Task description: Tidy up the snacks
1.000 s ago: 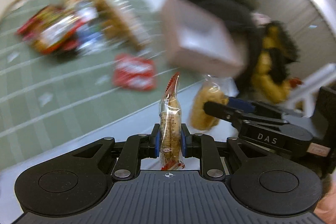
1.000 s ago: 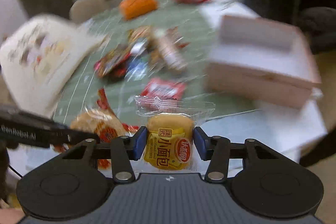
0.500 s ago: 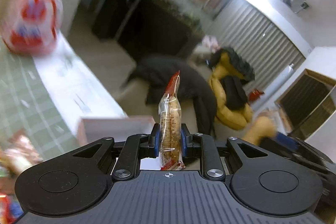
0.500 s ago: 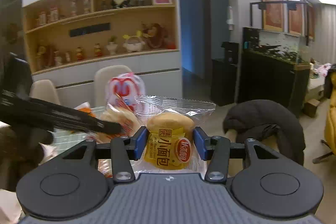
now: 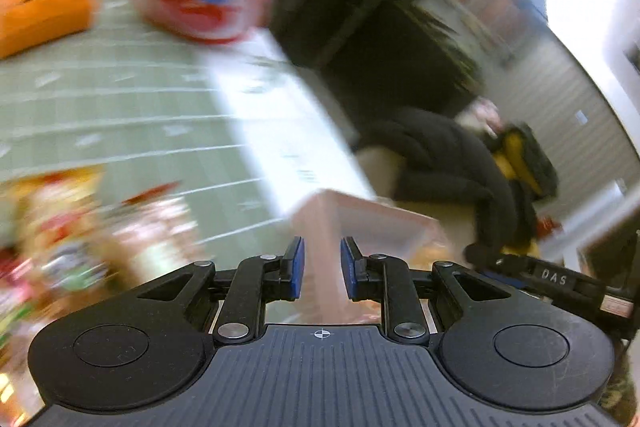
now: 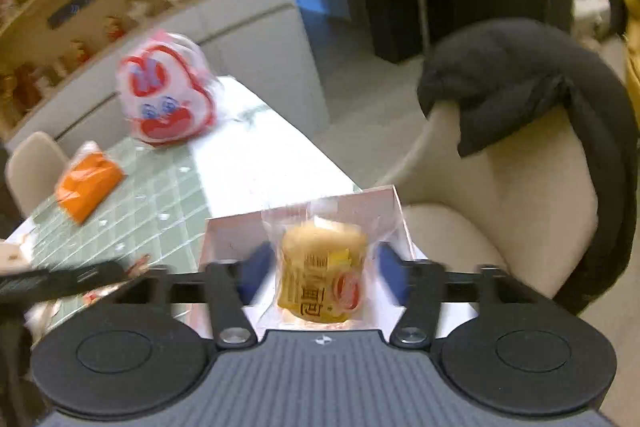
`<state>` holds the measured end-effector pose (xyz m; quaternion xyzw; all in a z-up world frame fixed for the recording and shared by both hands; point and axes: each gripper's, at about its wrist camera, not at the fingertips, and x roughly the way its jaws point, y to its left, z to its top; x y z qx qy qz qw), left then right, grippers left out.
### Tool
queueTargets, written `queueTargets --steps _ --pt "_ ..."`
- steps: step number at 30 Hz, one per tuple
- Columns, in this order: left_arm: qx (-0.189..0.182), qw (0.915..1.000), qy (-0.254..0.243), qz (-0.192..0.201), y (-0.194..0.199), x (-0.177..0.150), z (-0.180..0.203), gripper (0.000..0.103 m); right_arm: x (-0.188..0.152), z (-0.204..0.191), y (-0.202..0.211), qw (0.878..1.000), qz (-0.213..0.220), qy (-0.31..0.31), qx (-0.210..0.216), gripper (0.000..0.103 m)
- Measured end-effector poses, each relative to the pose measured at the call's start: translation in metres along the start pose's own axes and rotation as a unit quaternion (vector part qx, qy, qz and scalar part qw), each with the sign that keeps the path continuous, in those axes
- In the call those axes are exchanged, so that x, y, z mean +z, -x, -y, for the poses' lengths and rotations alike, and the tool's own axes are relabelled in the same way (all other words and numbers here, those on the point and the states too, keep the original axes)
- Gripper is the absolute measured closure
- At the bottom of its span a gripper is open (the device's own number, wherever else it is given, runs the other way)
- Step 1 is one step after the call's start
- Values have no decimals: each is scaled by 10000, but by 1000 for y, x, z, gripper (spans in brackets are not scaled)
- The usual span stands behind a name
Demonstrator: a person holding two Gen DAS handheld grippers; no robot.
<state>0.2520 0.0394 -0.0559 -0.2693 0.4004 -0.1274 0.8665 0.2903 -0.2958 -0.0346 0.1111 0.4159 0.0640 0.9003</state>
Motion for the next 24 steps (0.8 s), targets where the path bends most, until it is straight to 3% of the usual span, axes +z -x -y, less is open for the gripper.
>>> queueTargets --steps 4,7,11,16,19,20,24 --pt "755 9953 598 75 32 -18 -54 80 -10 -39 -19 9990 -65 371 249 24" --pt "1127 9902 819 -120 45 -33 -80 80 -20 -82 -26 9932 -182 983 593 24" --pt "1094 9881 1052 -231 65 -53 -97 80 -47 -152 -45 9753 -436 1902 1036 23" --pt "1026 9876 1173 -182 92 -73 -106 80 -79 -206 -72 9590 -820 2304 1432 25" --pt "1013 9884 1121 -154 106 -87 -106 80 -94 -208 -81 9615 -985 2229 1273 34" --pt "1025 9884 1113 -143 110 -93 -105 80 -98 -207 -84 9619 -1073 2180 1251 42" --pt "1042 9870 1219 -105 124 -114 -105 80 -116 -203 -72 9559 -1352 2158 1461 61"
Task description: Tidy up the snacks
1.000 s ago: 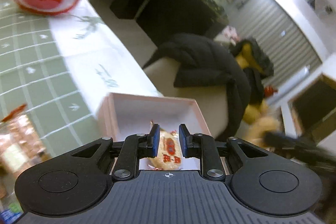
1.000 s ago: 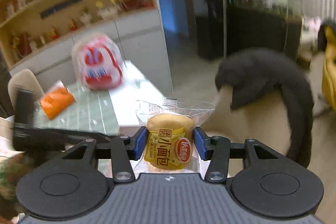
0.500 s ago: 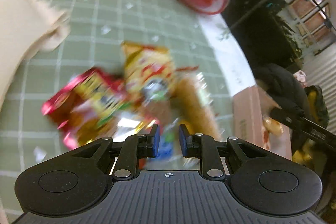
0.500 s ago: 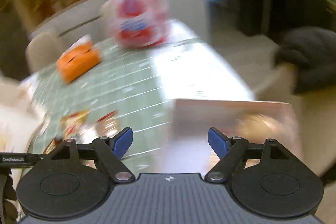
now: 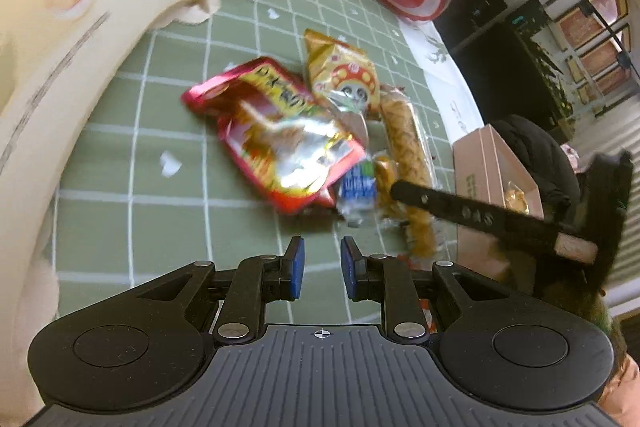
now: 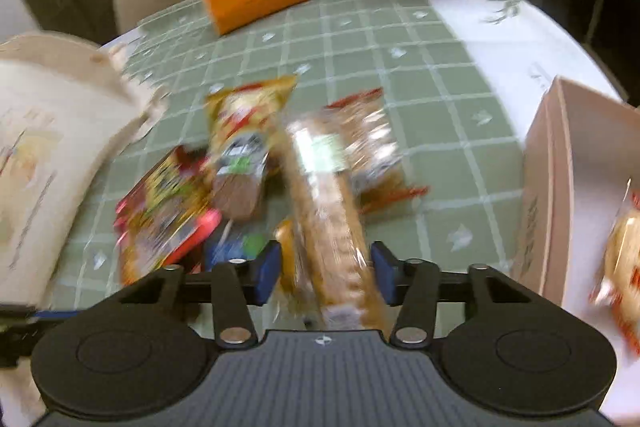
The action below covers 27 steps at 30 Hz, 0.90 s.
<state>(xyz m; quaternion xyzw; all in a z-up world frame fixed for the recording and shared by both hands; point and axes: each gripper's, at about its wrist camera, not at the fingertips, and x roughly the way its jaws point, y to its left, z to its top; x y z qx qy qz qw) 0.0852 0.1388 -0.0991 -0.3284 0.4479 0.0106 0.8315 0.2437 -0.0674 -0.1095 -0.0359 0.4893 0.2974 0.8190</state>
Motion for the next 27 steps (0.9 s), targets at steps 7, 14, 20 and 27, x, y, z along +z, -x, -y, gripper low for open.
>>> queueTargets --steps 7,14,20,27 --pt "-286 9996 29 50 9 -18 8 80 -50 -25 36 9951 -189 -10 973 65" --pt "32 9979 -638 76 6 -24 39 80 -100 -43 69 9925 117 667 1014 32" --pt "439 9835 -1753 -116 -4 -41 75 80 -130 -33 83 9889 652 1317 -228 20" --pt "1067 9655 -2374 -86 -30 -48 92 75 -144 -7 69 9962 333 673 -439 16"
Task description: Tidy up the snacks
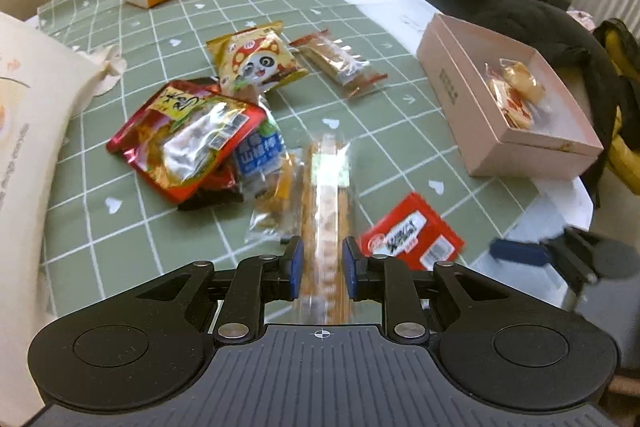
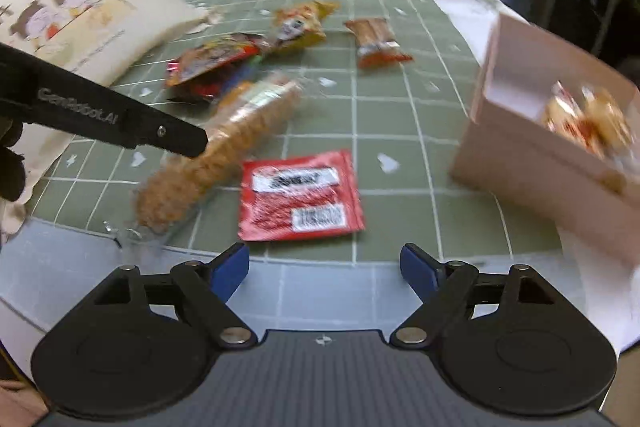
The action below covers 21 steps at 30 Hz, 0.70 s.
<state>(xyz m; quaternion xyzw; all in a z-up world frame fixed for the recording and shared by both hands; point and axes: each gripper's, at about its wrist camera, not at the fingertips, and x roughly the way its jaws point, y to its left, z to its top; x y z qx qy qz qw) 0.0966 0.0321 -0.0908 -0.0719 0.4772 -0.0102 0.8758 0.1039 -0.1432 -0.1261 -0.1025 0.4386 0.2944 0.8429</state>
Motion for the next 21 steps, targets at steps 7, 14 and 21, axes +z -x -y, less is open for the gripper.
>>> queueTargets --steps 7,14,21 --pt "-104 9998 -149 11 -22 12 4 65 -13 -4 -3 9993 -7 -165 -333 0" --pt "-327 9992 187 -106 -32 21 -4 63 -12 -7 -4 9985 20 -290 -457 0" --pt "-389 9988 204 -225 -36 16 -6 66 -17 -14 -4 9964 216 -491 -655 0"
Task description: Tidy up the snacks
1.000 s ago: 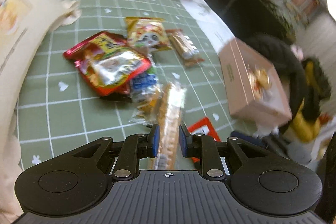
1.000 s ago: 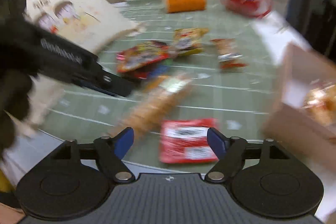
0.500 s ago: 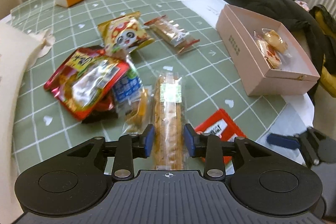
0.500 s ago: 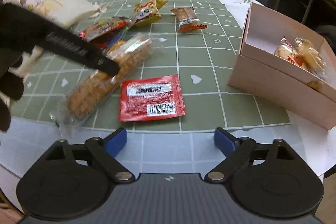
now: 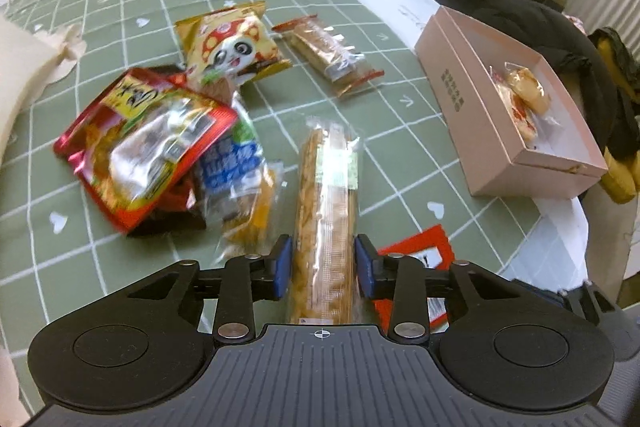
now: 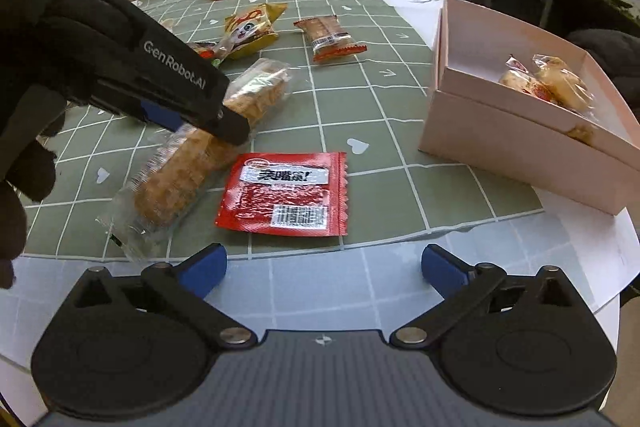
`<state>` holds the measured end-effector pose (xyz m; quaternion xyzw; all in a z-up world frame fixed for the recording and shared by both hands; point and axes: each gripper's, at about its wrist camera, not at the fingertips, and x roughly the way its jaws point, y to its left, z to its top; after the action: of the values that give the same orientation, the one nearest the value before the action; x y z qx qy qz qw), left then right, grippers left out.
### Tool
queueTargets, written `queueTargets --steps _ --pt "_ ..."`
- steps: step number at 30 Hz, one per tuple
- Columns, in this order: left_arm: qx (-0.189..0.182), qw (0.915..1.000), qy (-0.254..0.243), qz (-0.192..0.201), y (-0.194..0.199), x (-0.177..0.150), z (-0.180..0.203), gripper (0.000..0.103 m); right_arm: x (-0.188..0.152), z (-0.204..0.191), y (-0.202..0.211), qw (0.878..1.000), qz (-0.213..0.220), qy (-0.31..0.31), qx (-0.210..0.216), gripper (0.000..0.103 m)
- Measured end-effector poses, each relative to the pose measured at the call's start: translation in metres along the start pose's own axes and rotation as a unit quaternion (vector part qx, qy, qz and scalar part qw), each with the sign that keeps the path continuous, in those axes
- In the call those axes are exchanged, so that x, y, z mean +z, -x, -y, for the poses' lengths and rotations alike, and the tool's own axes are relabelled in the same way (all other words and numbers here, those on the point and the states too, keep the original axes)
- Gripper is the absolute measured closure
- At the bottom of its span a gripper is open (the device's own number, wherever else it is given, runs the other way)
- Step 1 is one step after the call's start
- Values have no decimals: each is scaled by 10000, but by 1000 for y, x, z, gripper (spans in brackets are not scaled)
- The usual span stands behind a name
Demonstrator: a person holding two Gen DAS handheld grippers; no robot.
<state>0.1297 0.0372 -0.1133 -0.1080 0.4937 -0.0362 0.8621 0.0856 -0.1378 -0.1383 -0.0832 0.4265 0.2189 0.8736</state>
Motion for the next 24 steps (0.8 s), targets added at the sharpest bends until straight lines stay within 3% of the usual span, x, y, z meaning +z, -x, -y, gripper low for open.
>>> queueTargets --steps 4,9,14,19,21,24 --pt "50 9999 6 -101 20 -23 -6 67 2 3 2 9995 -111 198 217 2" --pt "-8 9990 403 -187 44 -60 -20 66 8 3 9 9996 25 149 248 5" --pt "22 9982 558 -206 49 -69 -22 65 27 -1 -3 9996 169 -24 211 5" --pt "40 9982 572 -194 49 -69 -21 65 41 -6 -23 9995 7 -195 237 18" --pt "38 9981 578 -193 50 -69 -21 64 40 -14 -22 9998 32 78 159 28" --pt "30 9979 615 -208 49 -69 -21 64 33 -21 -15 9992 41 405 53 30"
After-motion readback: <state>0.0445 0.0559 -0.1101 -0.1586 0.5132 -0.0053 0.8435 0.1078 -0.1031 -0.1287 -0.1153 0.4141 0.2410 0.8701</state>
